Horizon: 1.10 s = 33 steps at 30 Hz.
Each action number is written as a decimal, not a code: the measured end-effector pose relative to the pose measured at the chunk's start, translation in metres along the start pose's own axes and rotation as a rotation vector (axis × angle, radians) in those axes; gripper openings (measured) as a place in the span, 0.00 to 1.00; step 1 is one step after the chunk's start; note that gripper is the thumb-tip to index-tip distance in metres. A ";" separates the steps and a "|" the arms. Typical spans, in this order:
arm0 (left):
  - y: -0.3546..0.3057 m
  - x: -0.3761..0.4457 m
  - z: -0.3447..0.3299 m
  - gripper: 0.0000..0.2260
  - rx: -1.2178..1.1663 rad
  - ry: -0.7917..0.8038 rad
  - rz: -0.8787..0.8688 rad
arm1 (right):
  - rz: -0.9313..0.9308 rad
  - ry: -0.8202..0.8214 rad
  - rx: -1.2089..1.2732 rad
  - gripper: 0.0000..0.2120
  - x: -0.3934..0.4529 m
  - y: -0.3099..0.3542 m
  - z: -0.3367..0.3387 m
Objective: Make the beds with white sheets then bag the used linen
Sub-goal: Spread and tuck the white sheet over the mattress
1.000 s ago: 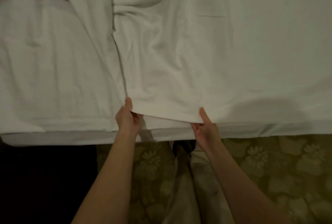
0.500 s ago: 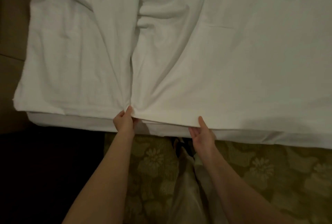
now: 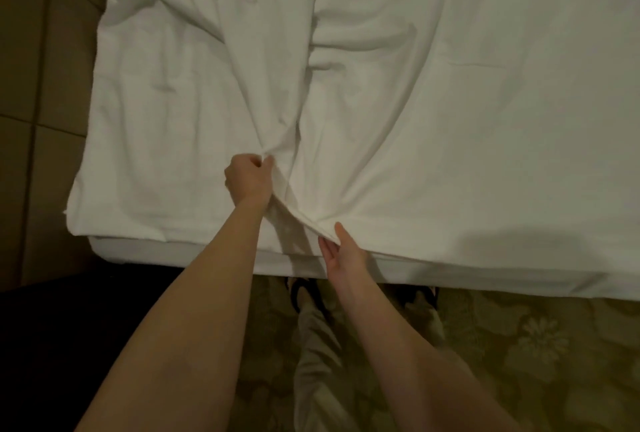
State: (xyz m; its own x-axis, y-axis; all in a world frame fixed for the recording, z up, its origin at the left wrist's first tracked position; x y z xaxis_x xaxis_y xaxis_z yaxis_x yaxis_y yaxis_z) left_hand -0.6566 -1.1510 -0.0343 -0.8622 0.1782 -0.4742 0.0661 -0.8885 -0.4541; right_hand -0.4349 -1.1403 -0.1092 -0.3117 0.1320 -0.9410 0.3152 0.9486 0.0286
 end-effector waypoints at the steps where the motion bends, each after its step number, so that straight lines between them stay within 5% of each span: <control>1: -0.006 0.010 0.001 0.12 0.002 0.036 -0.046 | -0.005 0.006 0.012 0.16 0.002 -0.008 -0.006; 5: 0.024 0.026 0.011 0.13 -0.391 0.111 -0.002 | 0.107 0.027 0.089 0.17 0.009 -0.015 -0.025; 8: 0.098 -0.006 0.007 0.12 -0.672 0.141 0.279 | 0.176 -0.063 0.062 0.20 0.011 -0.015 -0.015; 11: 0.139 -0.015 -0.003 0.08 -0.764 0.309 0.431 | 0.040 -0.037 -0.063 0.20 0.009 -0.034 -0.012; 15: 0.108 0.028 0.013 0.19 -0.696 0.443 0.282 | -0.241 0.187 -0.269 0.22 -0.006 -0.068 -0.054; 20: 0.051 0.085 0.031 0.21 -0.640 0.418 0.143 | -0.045 0.333 -0.234 0.16 0.017 -0.047 -0.140; 25: -0.001 0.121 0.044 0.15 -0.591 0.348 -0.020 | 0.319 0.196 -0.279 0.14 0.051 0.029 -0.208; 33: -0.086 0.162 0.019 0.22 -0.447 0.404 -0.114 | 0.367 0.090 -0.712 0.16 0.106 0.093 -0.289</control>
State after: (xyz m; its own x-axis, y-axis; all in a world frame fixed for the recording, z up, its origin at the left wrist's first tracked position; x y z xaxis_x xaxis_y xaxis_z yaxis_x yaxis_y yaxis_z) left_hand -0.8118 -1.0540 -0.0584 -0.6235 0.4857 -0.6127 0.2643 -0.6065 -0.7498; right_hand -0.6977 -0.9544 -0.1090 -0.3793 0.4651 -0.7999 -0.2262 0.7917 0.5675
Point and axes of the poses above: each hand's wrist, its own x-axis towards the middle knuckle, its own z-axis out of the back of the hand, y = z × x, the point moved 8 cm from there along x, towards the middle knuckle, and after that the axes turned 9 degrees about y, right-handed, at the moved point
